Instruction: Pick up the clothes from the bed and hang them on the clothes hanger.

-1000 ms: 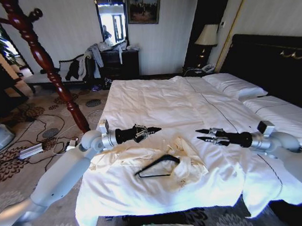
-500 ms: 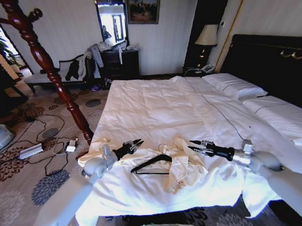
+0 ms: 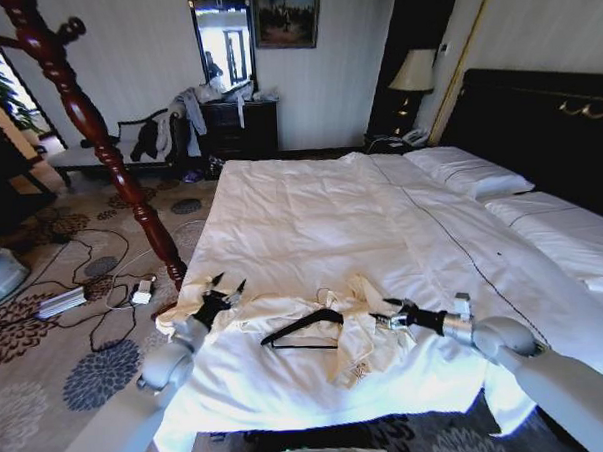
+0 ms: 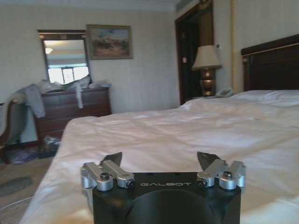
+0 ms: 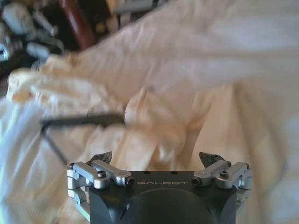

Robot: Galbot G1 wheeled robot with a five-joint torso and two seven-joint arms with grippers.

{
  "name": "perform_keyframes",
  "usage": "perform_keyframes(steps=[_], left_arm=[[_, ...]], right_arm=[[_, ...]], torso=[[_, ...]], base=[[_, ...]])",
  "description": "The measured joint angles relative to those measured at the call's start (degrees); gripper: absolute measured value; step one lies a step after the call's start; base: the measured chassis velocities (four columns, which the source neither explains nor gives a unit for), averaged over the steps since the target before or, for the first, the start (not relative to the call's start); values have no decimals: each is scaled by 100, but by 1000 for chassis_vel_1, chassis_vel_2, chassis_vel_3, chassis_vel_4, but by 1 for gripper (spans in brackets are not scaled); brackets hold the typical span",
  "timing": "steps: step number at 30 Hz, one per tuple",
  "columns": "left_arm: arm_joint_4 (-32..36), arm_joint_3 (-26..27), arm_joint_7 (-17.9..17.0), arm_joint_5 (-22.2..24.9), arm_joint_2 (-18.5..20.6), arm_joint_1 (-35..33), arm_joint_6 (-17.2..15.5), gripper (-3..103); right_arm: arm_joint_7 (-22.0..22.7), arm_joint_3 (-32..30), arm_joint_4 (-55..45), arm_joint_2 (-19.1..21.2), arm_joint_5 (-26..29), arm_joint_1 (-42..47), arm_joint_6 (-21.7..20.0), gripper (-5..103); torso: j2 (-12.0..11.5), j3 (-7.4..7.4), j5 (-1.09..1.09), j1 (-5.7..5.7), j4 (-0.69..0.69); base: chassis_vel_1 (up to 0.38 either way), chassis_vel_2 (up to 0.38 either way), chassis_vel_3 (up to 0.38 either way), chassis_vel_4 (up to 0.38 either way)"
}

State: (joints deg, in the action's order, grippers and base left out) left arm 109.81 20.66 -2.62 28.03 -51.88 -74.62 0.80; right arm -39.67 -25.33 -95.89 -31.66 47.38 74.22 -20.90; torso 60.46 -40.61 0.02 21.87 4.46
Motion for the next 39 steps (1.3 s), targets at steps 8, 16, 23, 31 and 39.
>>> perform_keyframes(steps=[8,16,23,31,39], left_arm=[[344,277,-119,32,-129,-429,-47,100],[619,457,-208,56,-205,-720,-250,100],[670,542,-240,55,-292,-807,-300,100],[679,535,-294,50,-334,-856,-366,100],[666,532,-353,48,-298,-846,-414,100]], right_arm=[[-482,112,48,-63,-1035,-91,-69,100],[79,289,-115,-338,-2264,-151,664,100],[370,418,-352,-410,-2525,-133,883,100],[377,464,-384,-570,-3245,-163,944,100],[384,400,-391,-587,-3281,-125,933,93]], torso=[[0,0,-2,0,0],[0,0,-2,0,0],[0,-1,-1,0,0],[0,-1,-1,0,0],[0,-1,-2,0,0]], base=[[0,0,0,0],[0,0,0,0],[0,0,0,0],[0,0,0,0],[0,0,0,0]])
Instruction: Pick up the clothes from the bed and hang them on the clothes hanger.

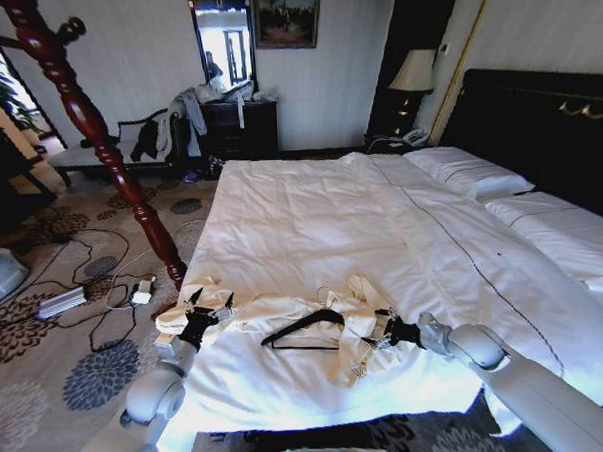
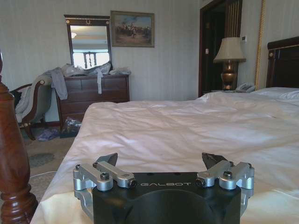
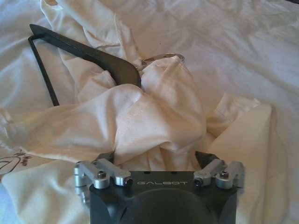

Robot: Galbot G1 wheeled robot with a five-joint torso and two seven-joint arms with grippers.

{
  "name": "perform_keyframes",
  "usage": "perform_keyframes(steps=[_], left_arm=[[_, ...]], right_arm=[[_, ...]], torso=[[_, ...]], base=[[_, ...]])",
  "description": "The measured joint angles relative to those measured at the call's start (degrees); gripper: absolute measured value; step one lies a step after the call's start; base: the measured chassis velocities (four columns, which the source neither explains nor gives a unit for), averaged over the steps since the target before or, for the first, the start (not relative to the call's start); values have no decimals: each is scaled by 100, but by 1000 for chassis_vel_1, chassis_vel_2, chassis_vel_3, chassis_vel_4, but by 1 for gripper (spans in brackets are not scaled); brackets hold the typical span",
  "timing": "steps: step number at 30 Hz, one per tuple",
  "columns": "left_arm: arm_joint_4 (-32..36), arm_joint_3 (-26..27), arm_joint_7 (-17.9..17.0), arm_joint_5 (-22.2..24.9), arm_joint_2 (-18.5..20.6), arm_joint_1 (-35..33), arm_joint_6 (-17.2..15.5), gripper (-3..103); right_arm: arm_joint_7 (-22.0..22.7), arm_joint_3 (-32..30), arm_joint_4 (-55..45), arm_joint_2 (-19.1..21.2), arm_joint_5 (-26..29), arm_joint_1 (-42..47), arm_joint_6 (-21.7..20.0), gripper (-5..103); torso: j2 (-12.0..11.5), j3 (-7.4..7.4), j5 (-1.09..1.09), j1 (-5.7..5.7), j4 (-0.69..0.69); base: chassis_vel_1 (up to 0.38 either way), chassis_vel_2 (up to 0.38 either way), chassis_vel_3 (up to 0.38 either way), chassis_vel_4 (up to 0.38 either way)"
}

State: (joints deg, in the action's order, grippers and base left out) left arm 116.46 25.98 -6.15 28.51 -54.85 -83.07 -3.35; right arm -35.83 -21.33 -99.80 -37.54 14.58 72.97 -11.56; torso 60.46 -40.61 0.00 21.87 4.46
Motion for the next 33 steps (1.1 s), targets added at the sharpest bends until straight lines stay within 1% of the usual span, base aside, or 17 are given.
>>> perform_keyframes(steps=[1,3,6,7,10,12,13,14,17,18,20,26,28,29,31,32,33], left_arm=[[-9,-11,-15,2,6,18,-14,100],[-13,-16,-20,2,6,23,-18,100],[-24,-30,-50,15,2,39,-33,100],[-24,-30,-50,15,2,39,-33,100],[-21,-23,-78,41,1,37,-48,100],[-17,-13,-88,53,2,36,-55,100],[-15,-7,-92,61,3,34,-59,100],[-15,-7,-92,61,3,34,-59,100],[-2,28,-124,103,8,22,-72,100],[-2,28,-124,103,8,22,-72,100],[-2,36,-133,110,8,22,-77,100],[-33,96,-155,192,-24,94,-92,100],[-82,168,-188,301,-52,153,-122,100],[-82,168,-188,301,-52,153,-122,100],[-167,228,-241,354,-73,188,-132,100],[-195,243,-264,367,-80,196,-133,100],[-264,279,-344,415,-104,220,-134,100]], right_arm=[[-5,-19,-19,8,13,31,4,83],[-6,-31,-30,8,17,44,6,83],[31,-51,-69,-12,10,97,20,67],[31,-51,-69,-12,10,97,20,67],[102,-51,-85,-65,-29,126,39,50],[106,-51,-87,-78,-41,137,47,50],[107,-51,-88,-86,-47,145,52,44],[107,-51,-88,-86,-47,145,52,44],[101,-64,-91,-119,-36,218,186,28],[101,-64,-91,-119,-36,218,186,28],[42,-73,-88,-119,98,231,381,20],[-64,-264,-314,9,440,420,776,19],[-90,-369,-451,86,471,515,992,19],[-90,-369,-451,86,471,515,992,19],[-139,-450,-547,129,336,561,1307,19],[-160,-478,-576,136,253,568,1393,19],[-207,-548,-646,143,46,580,1581,19]], torso=[[0,0,0,0,0],[0,0,0,0,0],[0,0,0,0,0],[0,0,0,0,0],[0,0,0,1,0],[0,0,0,0,0],[0,0,0,0,0],[0,0,0,0,0],[0,0,0,0,0],[0,0,0,0,0],[0,0,0,0,0],[0,0,0,0,0],[0,0,0,1,0],[0,0,0,1,0],[0,0,0,0,0],[0,0,0,0,0],[0,0,0,0,0]], base=[[0,0,0,0],[0,0,0,0],[0,0,0,0],[0,0,0,0],[0,0,0,0],[0,0,0,0],[0,0,0,0],[0,0,0,0],[0,0,0,0],[0,0,0,0],[0,0,0,0],[0,0,0,0],[0,0,0,0],[0,0,0,0],[0,0,0,0],[0,0,0,0],[0,0,0,0]])
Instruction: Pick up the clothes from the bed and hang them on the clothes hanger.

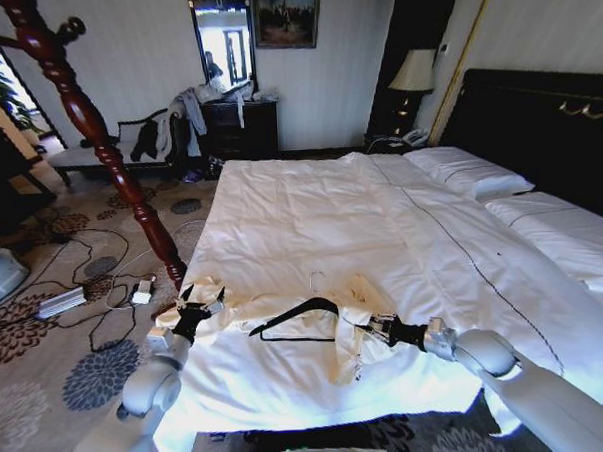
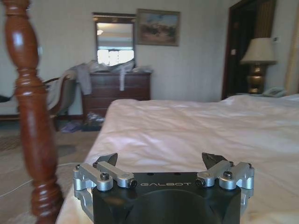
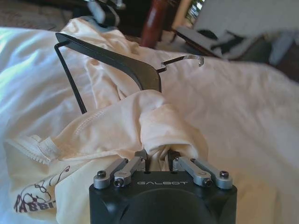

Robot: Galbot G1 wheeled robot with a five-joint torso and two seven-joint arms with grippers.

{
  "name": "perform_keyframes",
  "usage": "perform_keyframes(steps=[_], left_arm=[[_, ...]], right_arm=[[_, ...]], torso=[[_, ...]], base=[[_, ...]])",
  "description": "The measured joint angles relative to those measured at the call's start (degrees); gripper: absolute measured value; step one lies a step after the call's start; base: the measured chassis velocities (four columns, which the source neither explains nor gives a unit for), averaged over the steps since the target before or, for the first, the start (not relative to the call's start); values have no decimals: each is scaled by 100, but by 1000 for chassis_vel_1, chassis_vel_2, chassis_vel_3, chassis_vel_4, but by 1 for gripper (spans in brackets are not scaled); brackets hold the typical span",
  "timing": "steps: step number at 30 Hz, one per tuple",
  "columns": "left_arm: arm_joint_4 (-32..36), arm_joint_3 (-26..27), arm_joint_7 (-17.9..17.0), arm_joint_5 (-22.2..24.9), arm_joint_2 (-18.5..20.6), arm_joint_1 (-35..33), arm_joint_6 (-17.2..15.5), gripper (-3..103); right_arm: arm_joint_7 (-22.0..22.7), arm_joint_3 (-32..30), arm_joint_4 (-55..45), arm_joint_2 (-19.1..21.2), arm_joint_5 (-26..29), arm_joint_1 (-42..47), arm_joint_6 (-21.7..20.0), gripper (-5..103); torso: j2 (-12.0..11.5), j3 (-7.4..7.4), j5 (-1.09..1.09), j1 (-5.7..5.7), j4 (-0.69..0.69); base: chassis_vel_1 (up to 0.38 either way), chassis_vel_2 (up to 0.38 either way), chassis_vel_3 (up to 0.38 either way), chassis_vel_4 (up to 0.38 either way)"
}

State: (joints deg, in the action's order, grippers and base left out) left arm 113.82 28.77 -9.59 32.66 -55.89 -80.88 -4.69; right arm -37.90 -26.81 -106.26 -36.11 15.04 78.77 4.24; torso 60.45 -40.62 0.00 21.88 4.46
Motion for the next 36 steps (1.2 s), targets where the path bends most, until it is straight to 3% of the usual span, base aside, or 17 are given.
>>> perform_keyframes(steps=[3,5,6,9,11,13,15,17,18,20,21,23,28,36], left_arm=[[-55,64,-77,162,-46,40,-21,100],[-55,141,-55,623,-74,39,-77,100],[6,179,81,976,-75,-7,-125,100],[104,230,279,1352,-75,-86,-198,100],[358,338,701,1952,-31,-340,-427,100],[402,340,794,1975,-17,-415,-459,100],[471,309,981,1879,-6,-554,-462,100],[533,140,1239,1452,-29,-757,-327,100],[533,140,1239,1452,-29,-757,-327,100],[542,-29,1395,970,-81,-878,-142,100],[562,-233,1531,499,-145,-992,63,100],[623,-440,1652,124,-209,-1097,238,100],[776,-638,1750,-278,-235,-1287,441,100],[806,-409,1738,-45,-106,-1390,496,100]], right_arm=[[-31,-106,-113,7,-212,1,229,19],[-30,-202,-245,14,-270,-37,372,19],[-13,-260,-320,28,-256,-83,429,19],[12,-323,-403,52,-197,-146,486,19],[59,-495,-548,124,94,-273,610,19],[77,-550,-585,149,266,-308,649,19],[116,-616,-648,186,614,-357,711,19],[142,-621,-737,229,1241,-406,833,19],[142,-621,-737,229,1241,-406,833,19],[142,-567,-848,260,1718,-400,869,19],[112,-506,-953,277,2169,-381,889,19],[44,-451,-1058,280,2575,-359,913,19],[-103,-436,-1079,293,2654,-347,941,19],[-144,-412,-1030,245,2443,-384,950,19]], torso=[[0,0,1,0,0],[0,0,0,0,1],[0,0,0,0,1],[0,0,2,0,0],[0,0,-1,0,0],[0,0,0,0,0],[0,0,0,0,0],[0,0,-1,0,0],[0,0,-1,0,0],[0,0,0,0,0],[0,0,1,0,0],[0,1,1,-1,0],[0,0,0,0,1],[0,0,0,0,0]], base=[[0,0,0,0],[0,0,0,0],[0,0,0,0],[0,0,0,0],[0,0,0,0],[0,0,0,0],[0,0,0,0],[0,0,0,0],[0,0,0,0],[0,0,0,0],[0,0,0,0],[0,0,0,0],[0,0,0,0],[0,0,0,0]])
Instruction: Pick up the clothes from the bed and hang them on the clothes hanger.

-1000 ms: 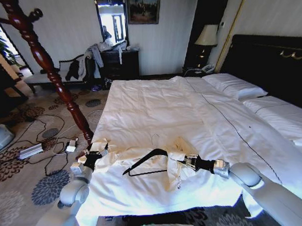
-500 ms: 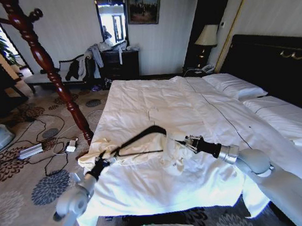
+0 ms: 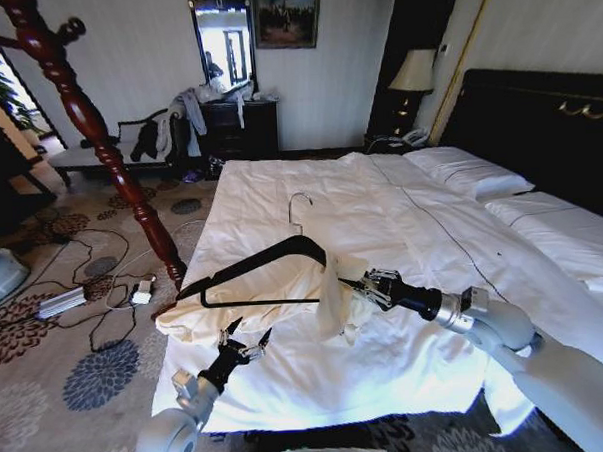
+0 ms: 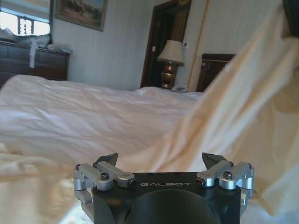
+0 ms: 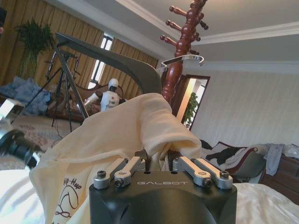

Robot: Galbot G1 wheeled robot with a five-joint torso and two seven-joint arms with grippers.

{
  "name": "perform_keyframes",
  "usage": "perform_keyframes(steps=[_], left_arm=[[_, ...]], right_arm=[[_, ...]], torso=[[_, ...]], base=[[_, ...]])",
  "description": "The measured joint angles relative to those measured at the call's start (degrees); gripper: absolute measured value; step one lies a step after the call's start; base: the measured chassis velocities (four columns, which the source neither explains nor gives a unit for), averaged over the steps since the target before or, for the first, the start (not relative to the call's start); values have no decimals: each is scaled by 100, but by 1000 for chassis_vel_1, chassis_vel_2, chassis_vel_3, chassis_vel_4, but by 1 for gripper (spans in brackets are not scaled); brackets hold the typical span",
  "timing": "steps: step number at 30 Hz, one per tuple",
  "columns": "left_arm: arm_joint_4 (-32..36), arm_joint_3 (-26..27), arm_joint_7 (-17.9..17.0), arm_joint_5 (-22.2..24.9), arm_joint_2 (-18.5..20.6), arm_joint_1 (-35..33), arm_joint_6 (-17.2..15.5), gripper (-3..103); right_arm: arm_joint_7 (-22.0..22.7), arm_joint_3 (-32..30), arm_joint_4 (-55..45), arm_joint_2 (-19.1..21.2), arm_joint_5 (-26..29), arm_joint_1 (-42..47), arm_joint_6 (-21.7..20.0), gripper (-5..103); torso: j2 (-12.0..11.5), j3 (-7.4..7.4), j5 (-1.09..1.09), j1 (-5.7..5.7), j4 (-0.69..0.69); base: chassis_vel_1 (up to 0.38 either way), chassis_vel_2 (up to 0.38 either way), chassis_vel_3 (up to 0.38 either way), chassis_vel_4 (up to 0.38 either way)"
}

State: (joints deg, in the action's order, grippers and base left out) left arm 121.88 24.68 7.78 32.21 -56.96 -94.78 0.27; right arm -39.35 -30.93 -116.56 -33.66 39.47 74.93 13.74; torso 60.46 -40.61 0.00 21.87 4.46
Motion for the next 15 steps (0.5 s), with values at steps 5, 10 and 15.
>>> perform_keyframes(steps=[5,10,15], left_arm=[[-278,335,71,663,132,185,-68,100],[-465,369,-453,1304,180,615,-797,100],[-692,-163,-1106,1407,412,1335,-1380,100]], right_arm=[[50,45,174,-114,-278,-95,-28,19],[65,59,252,-181,-405,-112,-33,19],[53,80,204,-183,-452,-121,-28,19]], torso=[[0,0,0,0,-1],[0,0,0,0,0],[0,-1,1,0,1]], base=[[0,0,0,0],[0,0,0,0],[0,0,0,0]])
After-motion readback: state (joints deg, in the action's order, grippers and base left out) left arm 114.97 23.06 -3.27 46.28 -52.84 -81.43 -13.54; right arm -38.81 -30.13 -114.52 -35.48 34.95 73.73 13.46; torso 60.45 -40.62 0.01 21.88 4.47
